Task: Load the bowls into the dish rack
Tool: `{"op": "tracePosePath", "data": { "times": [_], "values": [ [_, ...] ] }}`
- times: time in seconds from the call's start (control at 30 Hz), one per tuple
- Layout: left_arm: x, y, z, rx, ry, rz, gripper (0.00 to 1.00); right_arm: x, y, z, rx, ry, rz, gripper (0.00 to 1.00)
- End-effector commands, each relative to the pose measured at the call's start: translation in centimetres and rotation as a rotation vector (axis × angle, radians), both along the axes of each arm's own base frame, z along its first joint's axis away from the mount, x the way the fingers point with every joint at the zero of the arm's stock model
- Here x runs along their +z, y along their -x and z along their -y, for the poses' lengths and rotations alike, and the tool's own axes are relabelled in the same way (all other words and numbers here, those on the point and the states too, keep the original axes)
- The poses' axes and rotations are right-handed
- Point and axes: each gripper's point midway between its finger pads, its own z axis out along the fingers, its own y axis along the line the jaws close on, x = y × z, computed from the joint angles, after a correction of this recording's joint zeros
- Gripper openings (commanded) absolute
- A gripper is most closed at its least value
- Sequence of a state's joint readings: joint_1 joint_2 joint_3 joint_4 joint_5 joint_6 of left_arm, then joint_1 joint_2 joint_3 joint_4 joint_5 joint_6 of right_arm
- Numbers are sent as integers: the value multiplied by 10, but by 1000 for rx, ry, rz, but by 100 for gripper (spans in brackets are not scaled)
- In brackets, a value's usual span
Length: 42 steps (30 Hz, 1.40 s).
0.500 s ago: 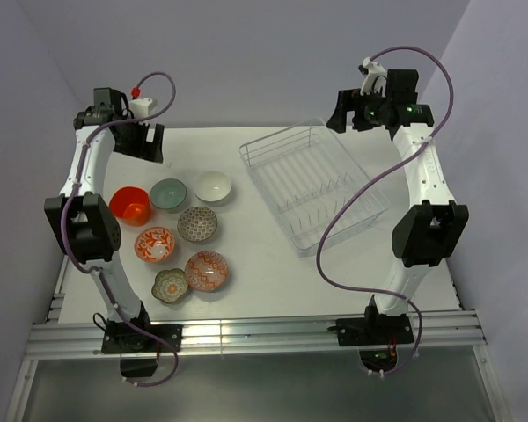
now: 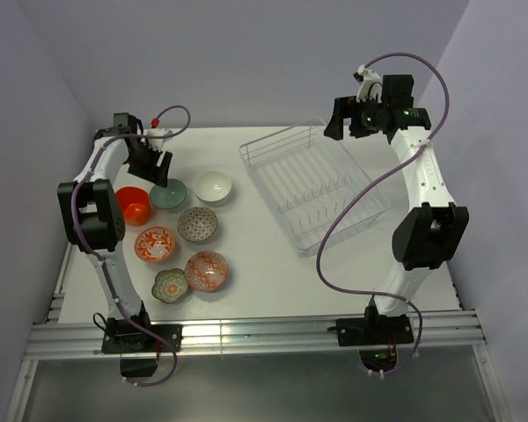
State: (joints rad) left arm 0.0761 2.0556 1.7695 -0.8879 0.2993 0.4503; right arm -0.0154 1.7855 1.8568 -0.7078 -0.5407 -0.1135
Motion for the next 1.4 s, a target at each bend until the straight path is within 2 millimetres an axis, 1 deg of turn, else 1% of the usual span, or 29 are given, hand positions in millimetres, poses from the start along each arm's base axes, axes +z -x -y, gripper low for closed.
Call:
{"op": "tracePosePath", "data": {
  "times": [0.0, 0.17, 0.33, 0.6, 0.67, 0.7, 0.8, 0.87, 0.9, 0.97, 1.0, 1.03, 1.07, 1.13, 1.17, 1.2, 1.23, 1.27, 1.3, 1.33, 1.37],
  "values": [
    [-5, -13, 10, -60, 7, 56, 74, 25, 16, -3, 16, 7, 57, 100],
    [-22, -16, 10, -66, -7, 46, 66, 22, 20, -1, 17, 18, 49, 100],
    [-31, -13, 11, -74, -8, 28, 58, 18, 23, -1, 19, 17, 40, 100],
    [-37, -12, 14, -83, -4, 3, 44, 20, 23, -6, 51, 7, 48, 100],
    [-37, -13, 14, -85, -8, 0, 42, 20, 22, -6, 58, 11, 52, 100],
    [-37, -12, 14, -83, -7, -5, 39, 23, 22, -7, 63, 9, 59, 100],
    [-39, -11, 14, -87, -6, -12, 34, 23, 23, -8, 70, 4, 60, 100],
    [-40, -10, 14, -87, -7, -17, 33, 24, 24, -9, 80, 0, 67, 100],
    [-40, -10, 14, -90, -9, -19, 29, 22, 24, -10, 81, -2, 61, 100],
    [-42, -8, 15, -98, -11, -30, 20, 23, 25, -11, 91, -6, 67, 100],
    [-41, -6, 15, -103, -10, -39, 9, 25, 25, -12, 100, -8, 80, 100],
    [-40, -7, 15, -103, -8, -39, 4, 26, 25, -13, 102, -8, 84, 100],
    [-39, -8, 16, -103, -5, -40, 1, 26, 27, -13, 106, -10, 88, 100],
    [-27, -12, 18, -106, 5, -22, 0, 30, 27, -15, 121, -6, 113, 100],
    [-22, -9, 22, -115, 29, -29, 0, 30, 28, -15, 129, -6, 116, 100],
    [-8, -16, 23, -119, 36, 2, 0, 32, 28, -15, 134, -4, 128, 100],
    [1, -19, 26, -124, 51, 14, 0, 36, 29, -15, 139, 2, 144, 100],
    [12, -15, 33, -137, 90, 0, 0, 39, 29, -16, 142, 2, 155, 100],
    [37, -28, 37, -143, 110, 60, 0, 39, 29, -17, 147, 2, 156, 100],
    [51, -30, 41, -140, 137, 70, 0, 43, 30, -16, 151, 6, 175, 100],
    [64, -25, 53, -163, 199, 62, 0, 45, 30, -17, 159, 7, 185, 100]
  ]
}}
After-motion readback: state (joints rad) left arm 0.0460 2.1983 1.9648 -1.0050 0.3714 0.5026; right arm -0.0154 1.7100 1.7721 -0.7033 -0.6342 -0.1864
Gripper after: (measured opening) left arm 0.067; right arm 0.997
